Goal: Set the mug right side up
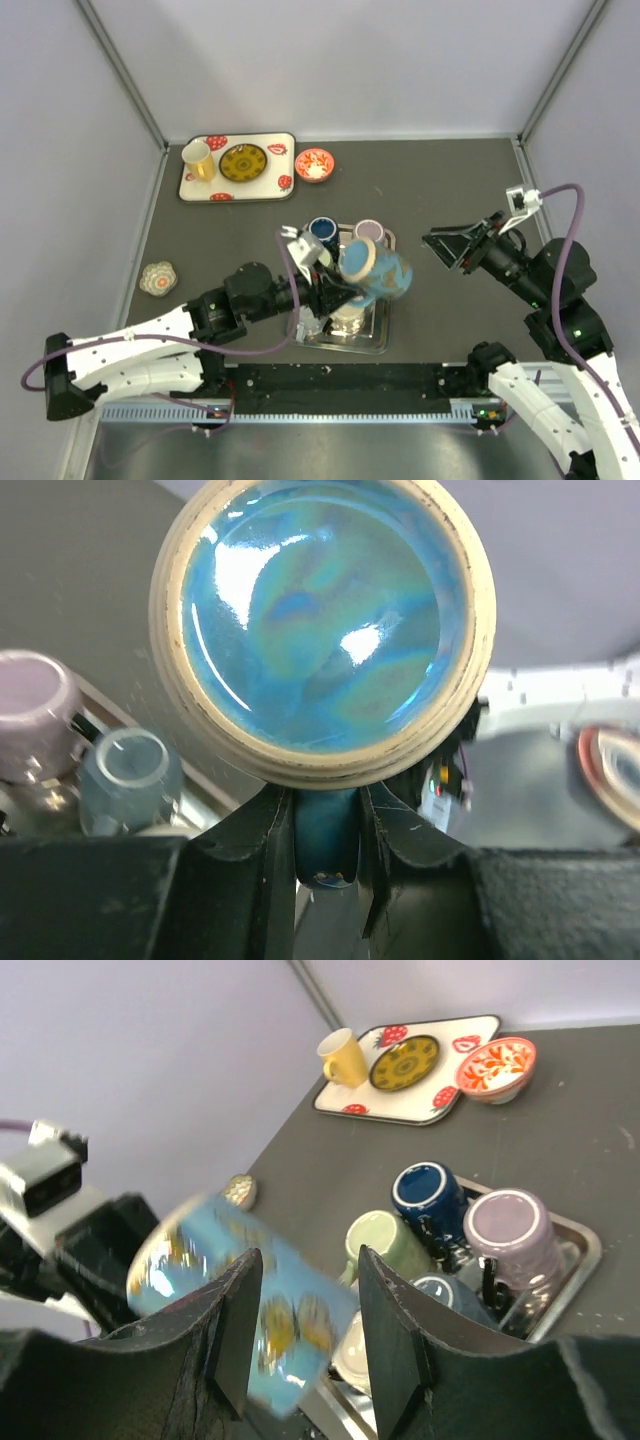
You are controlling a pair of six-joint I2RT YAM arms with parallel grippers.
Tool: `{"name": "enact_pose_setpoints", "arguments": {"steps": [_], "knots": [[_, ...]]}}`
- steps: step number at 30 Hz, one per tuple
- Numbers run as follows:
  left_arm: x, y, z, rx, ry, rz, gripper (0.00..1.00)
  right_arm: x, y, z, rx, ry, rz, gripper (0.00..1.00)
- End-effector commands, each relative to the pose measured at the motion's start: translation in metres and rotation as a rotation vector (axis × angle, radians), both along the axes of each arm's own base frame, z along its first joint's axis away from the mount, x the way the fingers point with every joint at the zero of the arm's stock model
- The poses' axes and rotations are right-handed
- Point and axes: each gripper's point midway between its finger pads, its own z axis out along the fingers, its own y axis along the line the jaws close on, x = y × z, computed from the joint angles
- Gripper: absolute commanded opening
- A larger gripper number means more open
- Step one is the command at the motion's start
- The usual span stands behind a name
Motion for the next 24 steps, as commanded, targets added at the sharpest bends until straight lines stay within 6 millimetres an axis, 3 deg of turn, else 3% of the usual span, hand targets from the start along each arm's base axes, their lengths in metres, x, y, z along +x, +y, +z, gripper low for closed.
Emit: {"name": "enact_pose_setpoints", "arguments": {"steps": [1,6,11,16,24], "knots": [[-0.024,0.000,0.029,-0.006,-0.081,-0.019,0.00,-0.002,-0.020,0.014,-0.034,-0.056,-0.101,0.43],[-0.045,-0.008,0.003,0.096,-0.059,-0.038,0.00,-0.002,-0.030,0.008,-0.056,-0.048,-0.156,0.43],[-0.060,-0.022,-0.041,0.241,-0.014,-0.076,0.00,-0.003,-0.035,-0.003,-0.065,-0.025,-0.176,0.44],[-0.056,-0.030,-0.078,0.359,0.026,-0.047,0.00,-0.004,-0.035,-0.013,-0.068,0.000,-0.179,0.43],[-0.055,-0.036,-0.111,0.437,0.075,-0.036,0.00,-0.004,-0.034,-0.023,-0.079,0.017,-0.172,0.43]]}}
